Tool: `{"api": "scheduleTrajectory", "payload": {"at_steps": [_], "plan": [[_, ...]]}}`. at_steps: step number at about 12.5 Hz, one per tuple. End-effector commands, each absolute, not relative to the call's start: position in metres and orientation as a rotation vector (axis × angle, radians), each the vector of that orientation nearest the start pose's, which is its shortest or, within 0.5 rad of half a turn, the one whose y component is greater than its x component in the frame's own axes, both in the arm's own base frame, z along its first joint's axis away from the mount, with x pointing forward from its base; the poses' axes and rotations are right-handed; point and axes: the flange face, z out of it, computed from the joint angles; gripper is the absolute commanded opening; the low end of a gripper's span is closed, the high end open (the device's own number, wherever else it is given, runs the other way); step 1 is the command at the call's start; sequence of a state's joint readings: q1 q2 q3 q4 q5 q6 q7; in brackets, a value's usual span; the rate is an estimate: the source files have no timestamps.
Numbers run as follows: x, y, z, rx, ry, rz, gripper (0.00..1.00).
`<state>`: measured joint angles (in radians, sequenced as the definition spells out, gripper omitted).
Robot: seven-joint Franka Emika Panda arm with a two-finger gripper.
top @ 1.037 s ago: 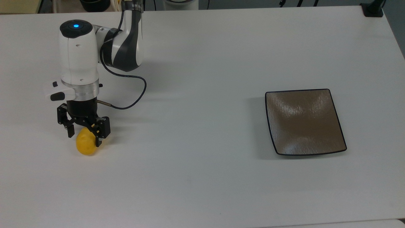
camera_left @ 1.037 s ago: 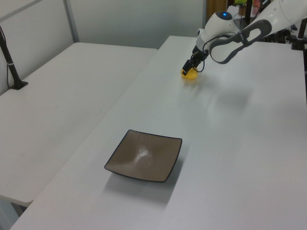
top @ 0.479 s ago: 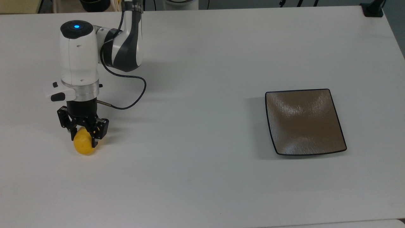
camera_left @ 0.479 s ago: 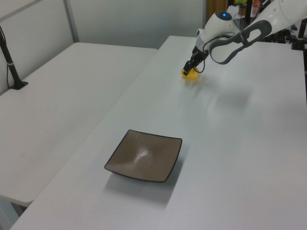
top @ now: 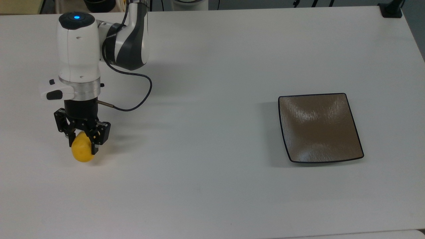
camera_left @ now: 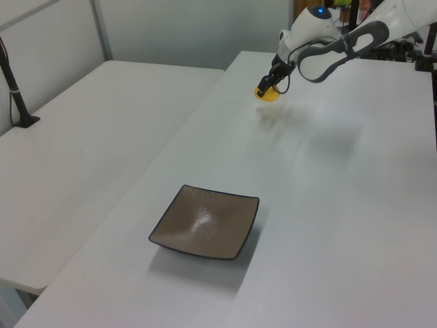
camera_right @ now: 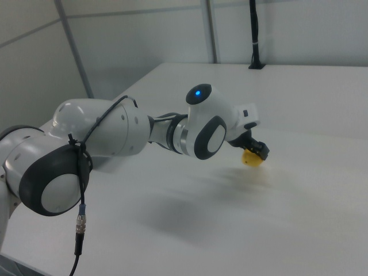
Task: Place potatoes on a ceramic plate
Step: 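Lift the potato and carry it over the brown square plate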
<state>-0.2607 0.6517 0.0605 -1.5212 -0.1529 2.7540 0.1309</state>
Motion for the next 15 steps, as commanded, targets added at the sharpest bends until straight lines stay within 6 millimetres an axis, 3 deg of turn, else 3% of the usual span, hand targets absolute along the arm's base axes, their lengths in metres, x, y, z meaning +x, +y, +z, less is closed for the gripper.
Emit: {"api": "scheduleTrajectory", "payload": {"at_steps": [1,4,9,11,15], "plan": [[0.733,-0.124,0.378,-3.042,0.389,-0.861,0.35],[0.731,-0.068,0.396,-3.033,0.367,-0.695,0.35],[0.715,0.061,0.402,-3.019,0.357,-0.417,0.35],[0.707,0.121,0.396,-2.991,0.352,-0.380,0.35],[0.686,0.220,0.402,-2.934,0.342,-0.364,0.35]]}}
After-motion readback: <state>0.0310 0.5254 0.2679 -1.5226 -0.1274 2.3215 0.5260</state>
